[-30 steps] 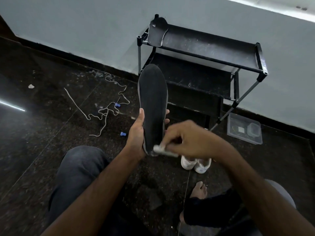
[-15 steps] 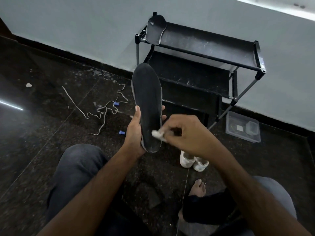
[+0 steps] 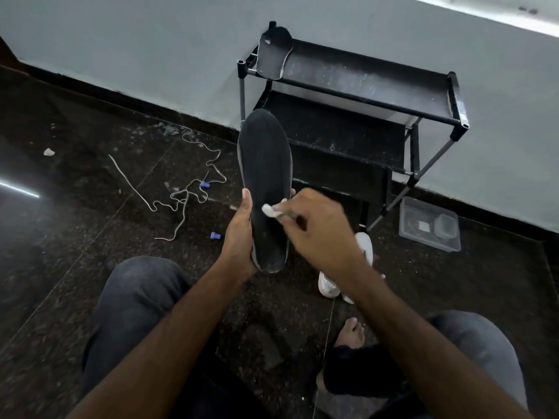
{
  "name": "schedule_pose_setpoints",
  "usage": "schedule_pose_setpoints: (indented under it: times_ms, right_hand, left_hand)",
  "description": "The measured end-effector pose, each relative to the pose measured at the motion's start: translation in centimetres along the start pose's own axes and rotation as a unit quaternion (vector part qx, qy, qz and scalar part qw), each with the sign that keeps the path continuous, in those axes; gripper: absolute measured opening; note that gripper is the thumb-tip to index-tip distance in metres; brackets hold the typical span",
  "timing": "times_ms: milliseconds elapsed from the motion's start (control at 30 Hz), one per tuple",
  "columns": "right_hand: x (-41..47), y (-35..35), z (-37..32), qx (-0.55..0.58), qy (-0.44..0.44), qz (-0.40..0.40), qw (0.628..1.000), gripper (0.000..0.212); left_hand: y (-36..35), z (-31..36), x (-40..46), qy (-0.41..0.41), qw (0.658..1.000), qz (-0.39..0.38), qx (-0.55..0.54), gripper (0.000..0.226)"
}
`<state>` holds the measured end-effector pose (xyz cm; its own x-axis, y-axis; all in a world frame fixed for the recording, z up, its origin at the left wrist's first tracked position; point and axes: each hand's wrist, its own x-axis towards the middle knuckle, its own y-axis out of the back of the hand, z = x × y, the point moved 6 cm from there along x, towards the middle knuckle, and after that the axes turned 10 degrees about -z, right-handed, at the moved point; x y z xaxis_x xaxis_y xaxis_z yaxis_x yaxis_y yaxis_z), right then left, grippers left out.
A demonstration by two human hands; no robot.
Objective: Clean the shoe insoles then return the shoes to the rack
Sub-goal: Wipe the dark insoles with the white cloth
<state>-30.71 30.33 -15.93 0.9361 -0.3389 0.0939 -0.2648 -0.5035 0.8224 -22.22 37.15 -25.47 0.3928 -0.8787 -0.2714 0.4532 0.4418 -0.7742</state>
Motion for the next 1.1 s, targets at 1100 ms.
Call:
schedule_pose_setpoints:
  times_ms: [1100]
  right_hand:
    - [-0.6, -3.7, -1.9, 0.040, 0.031, -0.092, 0.994, 0.019]
  left_hand:
    - [0.8, 0.4, 0.0, -0.013, 0.998, -0.026, 0.062, 0.074]
